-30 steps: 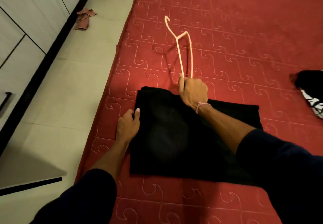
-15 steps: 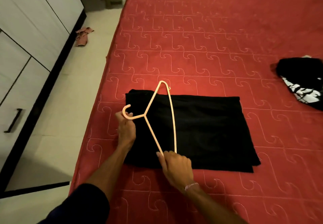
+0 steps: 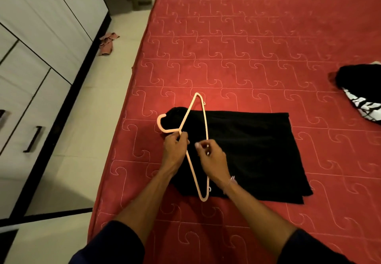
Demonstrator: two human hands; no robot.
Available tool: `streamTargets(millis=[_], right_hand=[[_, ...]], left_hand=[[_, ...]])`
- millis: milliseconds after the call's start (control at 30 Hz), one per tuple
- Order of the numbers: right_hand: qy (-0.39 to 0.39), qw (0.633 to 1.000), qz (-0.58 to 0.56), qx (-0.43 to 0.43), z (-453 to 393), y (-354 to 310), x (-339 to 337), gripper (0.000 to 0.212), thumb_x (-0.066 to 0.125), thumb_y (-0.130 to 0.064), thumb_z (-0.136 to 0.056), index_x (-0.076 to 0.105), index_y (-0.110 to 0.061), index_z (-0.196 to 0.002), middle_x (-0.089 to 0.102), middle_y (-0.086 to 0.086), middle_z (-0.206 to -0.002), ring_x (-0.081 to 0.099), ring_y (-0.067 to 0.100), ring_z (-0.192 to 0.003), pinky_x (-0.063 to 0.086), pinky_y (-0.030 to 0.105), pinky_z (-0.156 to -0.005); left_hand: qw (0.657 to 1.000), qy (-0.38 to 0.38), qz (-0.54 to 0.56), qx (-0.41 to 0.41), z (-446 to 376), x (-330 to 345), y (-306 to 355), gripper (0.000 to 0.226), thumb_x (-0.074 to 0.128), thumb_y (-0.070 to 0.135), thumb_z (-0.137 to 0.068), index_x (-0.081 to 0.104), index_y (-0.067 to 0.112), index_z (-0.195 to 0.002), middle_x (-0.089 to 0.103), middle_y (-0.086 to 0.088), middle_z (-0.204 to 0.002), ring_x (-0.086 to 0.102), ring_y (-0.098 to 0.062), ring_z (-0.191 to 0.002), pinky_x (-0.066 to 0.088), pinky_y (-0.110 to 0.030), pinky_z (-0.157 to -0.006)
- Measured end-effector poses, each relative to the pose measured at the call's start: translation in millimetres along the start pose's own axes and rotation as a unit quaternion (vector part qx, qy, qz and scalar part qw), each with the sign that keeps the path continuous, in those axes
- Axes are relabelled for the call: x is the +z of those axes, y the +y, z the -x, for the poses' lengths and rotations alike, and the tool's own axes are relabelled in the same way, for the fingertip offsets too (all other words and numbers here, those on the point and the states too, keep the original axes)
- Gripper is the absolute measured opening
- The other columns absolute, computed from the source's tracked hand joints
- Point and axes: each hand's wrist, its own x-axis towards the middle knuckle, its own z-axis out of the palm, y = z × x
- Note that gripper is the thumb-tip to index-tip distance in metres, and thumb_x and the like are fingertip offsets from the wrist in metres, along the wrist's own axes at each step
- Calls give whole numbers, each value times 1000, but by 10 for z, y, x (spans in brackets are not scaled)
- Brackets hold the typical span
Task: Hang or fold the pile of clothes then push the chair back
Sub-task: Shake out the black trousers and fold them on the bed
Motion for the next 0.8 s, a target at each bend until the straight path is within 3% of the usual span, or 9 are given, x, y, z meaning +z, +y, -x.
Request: streamTargets(millis=[133,267,333,400,467,567,667,800], right_hand=[[-82,961,-208,163,-293,-198,-69,40,69,-40,-93,61,-22,-127,69,15,-105,73,23,-94,63,38,-74],[-100,966,-125,204,-383,-122,-198,40,68,-47,-91,65,-22,-122,70,4,-95,70,15,-86,63,36,-73],[-76,981,-73,166,-409,-55,-194,34,66,-48,-92,68,-22,-114,72,3,-90,72,18,-83,61,32,-69],[-36,994,6,108,-429,8,-169,27,63,-44,-95,69,-21,-109,71,-2,-87,70,14,-79,60,30,-69],[-1,996,74,54,-440,32,-154,22,56,-37,-100,68,-18,-99,69,-4,-82,66,11,-74,54,26,-62],[46,991,118,48,-490,51,-201,29,48,-29,-105,64,-11,-88,64,3,-77,61,17,-70,43,26,-57],[58,992,-18,114,-460,74,-320,38,45,-32,-106,61,-4,-85,58,4,-74,56,18,-70,48,37,-68],[58,979,-155,123,-407,187,-564,37,44,-33,-107,63,-2,-102,61,0,-89,56,10,-83,48,27,-80]], left_hand=[[996,-80,38,-19,67,136,172,40,46,9,-95,49,11,-55,50,8,-46,52,1,-47,42,-16,-52],[996,-74,43,-7,46,268,186,36,45,21,-88,53,22,-53,58,5,-60,58,-11,-67,48,-34,-67],[994,-66,82,-26,64,329,172,26,41,18,-94,59,21,-75,62,-1,-79,65,-21,-85,55,-38,-69],[989,-65,126,-44,74,379,153,15,36,10,-100,51,11,-102,60,-7,-96,67,-25,-96,57,-34,-66],[989,-48,130,-42,66,393,143,13,35,10,-103,47,11,-108,59,-7,-99,67,-22,-93,58,-32,-62],[998,5,55,-4,6,372,100,16,36,18,-106,49,11,-104,57,-3,-80,58,-12,-63,50,-27,-48],[999,36,12,24,-20,371,43,22,35,20,-107,49,3,-104,47,-2,-64,43,-11,-48,36,-21,-40],[996,77,-17,49,-11,414,51,15,35,15,-107,47,7,-102,39,3,-62,37,-8,-50,31,-15,-38]])
